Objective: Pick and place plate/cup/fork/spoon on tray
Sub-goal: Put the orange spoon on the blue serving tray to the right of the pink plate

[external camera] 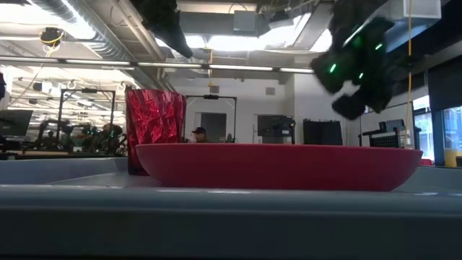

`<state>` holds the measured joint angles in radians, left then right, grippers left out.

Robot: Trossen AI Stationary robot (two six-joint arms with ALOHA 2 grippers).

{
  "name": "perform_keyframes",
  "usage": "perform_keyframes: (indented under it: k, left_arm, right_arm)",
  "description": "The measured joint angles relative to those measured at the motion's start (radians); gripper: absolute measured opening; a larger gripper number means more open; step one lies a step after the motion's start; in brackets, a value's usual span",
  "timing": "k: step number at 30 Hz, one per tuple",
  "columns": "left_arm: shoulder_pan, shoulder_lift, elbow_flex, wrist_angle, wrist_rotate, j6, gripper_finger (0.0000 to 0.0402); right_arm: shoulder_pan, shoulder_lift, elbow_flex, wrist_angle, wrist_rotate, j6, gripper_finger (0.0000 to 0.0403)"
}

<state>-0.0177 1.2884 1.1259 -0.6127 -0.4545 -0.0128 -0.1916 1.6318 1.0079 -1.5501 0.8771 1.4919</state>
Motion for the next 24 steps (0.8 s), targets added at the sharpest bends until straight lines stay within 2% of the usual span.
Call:
perform_keyframes:
  k: [3, 6, 12, 15, 18, 21, 24]
  left_arm:
    - [0.0, 0.0, 0.0, 0.0, 0.0, 0.0, 0.0047]
    - [0.0, 0.0, 0.0, 0.0, 0.0, 0.0, 0.0047]
    - [0.0, 0.0, 0.0, 0.0, -0.001, -0.002, 0.0047]
    - [0.0, 0.0, 0.0, 0.001, 0.0, -0.009, 0.0047]
    - [0.0, 0.0, 0.0, 0.001, -0.001, -0.021, 0.0047]
    - [0.0, 0.0, 0.0, 0.001, 0.0, -0.033, 0.0047]
    - [0.0, 0.0, 0.0, 0.001, -0.001, -0.032, 0.0047]
  right_arm:
    - [0.03, -0.152, -0.062, 0.077, -0.011, 0.022, 0.0054]
    - [0.033, -0.296, -0.147, 0.226, -0.078, -0.065, 0.0054]
    - [0.033, -0.475, -0.355, 0.823, -0.289, -0.503, 0.0054]
    - [0.025, -0.497, -0.417, 1.044, -0.292, -0.677, 0.0054]
    - [0.013, -0.497, -0.436, 1.082, -0.22, -0.738, 0.0054]
    - [0.004, -0.497, -0.445, 1.057, -0.166, -0.705, 0.0054]
    - [0.004, -0.497, -0.445, 1.053, -0.169, -0.636, 0.0054]
